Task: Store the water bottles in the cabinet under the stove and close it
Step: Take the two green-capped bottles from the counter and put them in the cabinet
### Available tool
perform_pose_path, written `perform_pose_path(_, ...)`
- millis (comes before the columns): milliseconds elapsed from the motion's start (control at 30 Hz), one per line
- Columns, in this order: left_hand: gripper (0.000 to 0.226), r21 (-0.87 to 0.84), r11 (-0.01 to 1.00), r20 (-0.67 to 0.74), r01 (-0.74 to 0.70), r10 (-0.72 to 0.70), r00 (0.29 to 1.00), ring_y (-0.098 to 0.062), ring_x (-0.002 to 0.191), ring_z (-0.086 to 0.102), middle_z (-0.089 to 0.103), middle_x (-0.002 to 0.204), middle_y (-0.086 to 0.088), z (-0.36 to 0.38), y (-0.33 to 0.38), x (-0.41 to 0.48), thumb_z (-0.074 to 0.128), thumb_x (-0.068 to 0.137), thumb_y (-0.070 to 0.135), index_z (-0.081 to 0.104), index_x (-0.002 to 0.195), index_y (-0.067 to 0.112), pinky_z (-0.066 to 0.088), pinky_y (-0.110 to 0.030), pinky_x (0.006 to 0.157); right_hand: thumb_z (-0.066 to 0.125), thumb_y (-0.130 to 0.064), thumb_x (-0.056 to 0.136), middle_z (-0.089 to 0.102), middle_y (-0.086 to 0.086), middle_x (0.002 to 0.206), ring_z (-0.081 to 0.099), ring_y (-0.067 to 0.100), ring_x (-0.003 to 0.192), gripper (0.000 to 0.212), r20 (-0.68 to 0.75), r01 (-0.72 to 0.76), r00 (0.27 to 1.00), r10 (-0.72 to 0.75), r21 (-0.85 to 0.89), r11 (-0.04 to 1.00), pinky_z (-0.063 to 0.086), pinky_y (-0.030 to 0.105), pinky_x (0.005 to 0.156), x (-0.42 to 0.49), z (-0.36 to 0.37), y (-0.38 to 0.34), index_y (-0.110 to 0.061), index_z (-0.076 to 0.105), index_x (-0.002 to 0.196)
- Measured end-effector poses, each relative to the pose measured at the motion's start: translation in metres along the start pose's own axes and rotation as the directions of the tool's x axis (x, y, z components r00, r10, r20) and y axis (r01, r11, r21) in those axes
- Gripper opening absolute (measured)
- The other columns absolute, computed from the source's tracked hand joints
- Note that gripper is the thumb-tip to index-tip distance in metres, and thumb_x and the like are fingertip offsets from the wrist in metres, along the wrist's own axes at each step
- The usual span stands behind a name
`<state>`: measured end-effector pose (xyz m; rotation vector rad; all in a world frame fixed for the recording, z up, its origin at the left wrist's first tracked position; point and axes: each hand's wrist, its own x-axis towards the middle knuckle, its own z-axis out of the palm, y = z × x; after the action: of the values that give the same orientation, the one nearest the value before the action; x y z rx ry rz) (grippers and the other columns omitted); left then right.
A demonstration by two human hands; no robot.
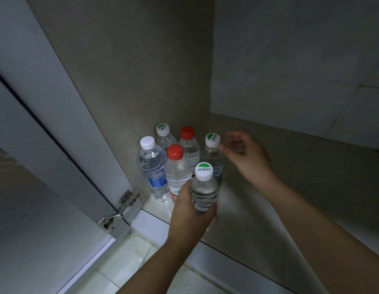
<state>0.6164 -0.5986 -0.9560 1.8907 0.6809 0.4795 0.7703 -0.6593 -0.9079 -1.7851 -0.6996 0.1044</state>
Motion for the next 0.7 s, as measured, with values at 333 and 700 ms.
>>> perform_pose_path(333, 0.049, 0.081, 0.985, -0.119, 0.153, -0.143, 0.983, -0.01, 0.082, 0.06, 0.059, 0.091, 0.012, 0.006, 0.002, -0.006, 0.077, 0.066, 0.039, 0.041, 0.098, 0.03, 0.049, -0.027, 0.068, 0.081, -0.029, 0.061, 0.061, -0.008, 0.081, 0.053, -0.001, 0.068, 0.032, 0.265, 0.022, 0.964, -0.004, -0.065, 0.998, 0.042, 0.007, 0.062, -0.046, 0.012, -0.028, -0.027, 0.06, 0.086)
perform_pose_path(700, 0.051, 0.06, 0.994, -0.027, 0.089, -0.088, 0.996, 0.002, 0.082, 0.055, 0.058, 0.101, 0.016, -0.006, 0.002, -0.01, 0.076, 0.067, 0.037, 0.044, 0.105, 0.033, 0.039, -0.01, 0.063, 0.075, -0.007, 0.068, 0.068, 0.0, 0.095, 0.063, 0.003, 0.081, 0.034, 0.32, 0.02, 0.947, -0.016, -0.009, 1.0, 0.051, 0.018, 0.079, -0.04, 0.013, -0.03, -0.026, 0.063, 0.093)
